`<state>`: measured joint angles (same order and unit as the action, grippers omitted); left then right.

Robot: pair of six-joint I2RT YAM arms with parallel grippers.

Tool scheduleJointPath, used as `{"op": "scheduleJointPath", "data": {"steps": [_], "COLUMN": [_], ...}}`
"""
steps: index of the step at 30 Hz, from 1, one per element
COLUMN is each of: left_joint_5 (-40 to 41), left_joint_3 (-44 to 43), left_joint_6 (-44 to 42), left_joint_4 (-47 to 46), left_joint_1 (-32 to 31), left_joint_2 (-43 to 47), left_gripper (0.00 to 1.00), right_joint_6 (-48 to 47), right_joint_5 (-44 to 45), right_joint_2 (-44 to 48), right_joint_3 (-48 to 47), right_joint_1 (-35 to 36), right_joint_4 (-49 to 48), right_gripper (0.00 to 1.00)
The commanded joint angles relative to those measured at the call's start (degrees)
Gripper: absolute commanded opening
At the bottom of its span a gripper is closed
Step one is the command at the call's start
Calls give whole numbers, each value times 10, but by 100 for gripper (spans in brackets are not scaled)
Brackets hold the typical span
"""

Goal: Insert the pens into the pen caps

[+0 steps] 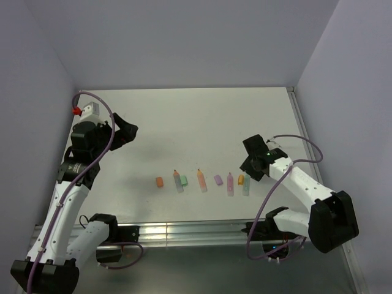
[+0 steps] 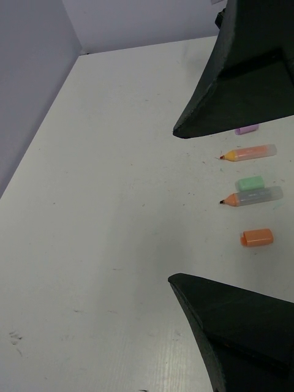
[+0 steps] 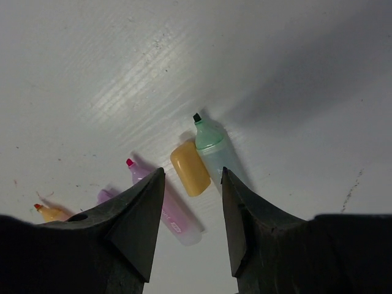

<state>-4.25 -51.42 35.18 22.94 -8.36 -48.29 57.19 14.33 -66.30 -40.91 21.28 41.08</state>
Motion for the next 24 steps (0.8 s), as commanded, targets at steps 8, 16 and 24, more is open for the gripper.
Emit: {"op": "scheduleJointPath", "data": {"steps": [8,16,24], "left_joint_5": [-1,-1,-5], "left_joint_3": [-12,-13,-12], "left_joint_6": [2,2,2], "left_joint_4": [-23,-22,-23], "left_joint_1": [-7,-7,-7], "left_joint_2": [-8,-13,-19], "left_gripper": [98,98,98], "right_joint_6": [36,44,33], "right_joint_5": [8,1,-2], "right_joint_2": [-11,-24,-44], "right_joint_3": [21,39,41], "right_joint_1": [3,2,0], "right_joint_4": [-4,-12,-21], "right_gripper": [52,53,52]}}
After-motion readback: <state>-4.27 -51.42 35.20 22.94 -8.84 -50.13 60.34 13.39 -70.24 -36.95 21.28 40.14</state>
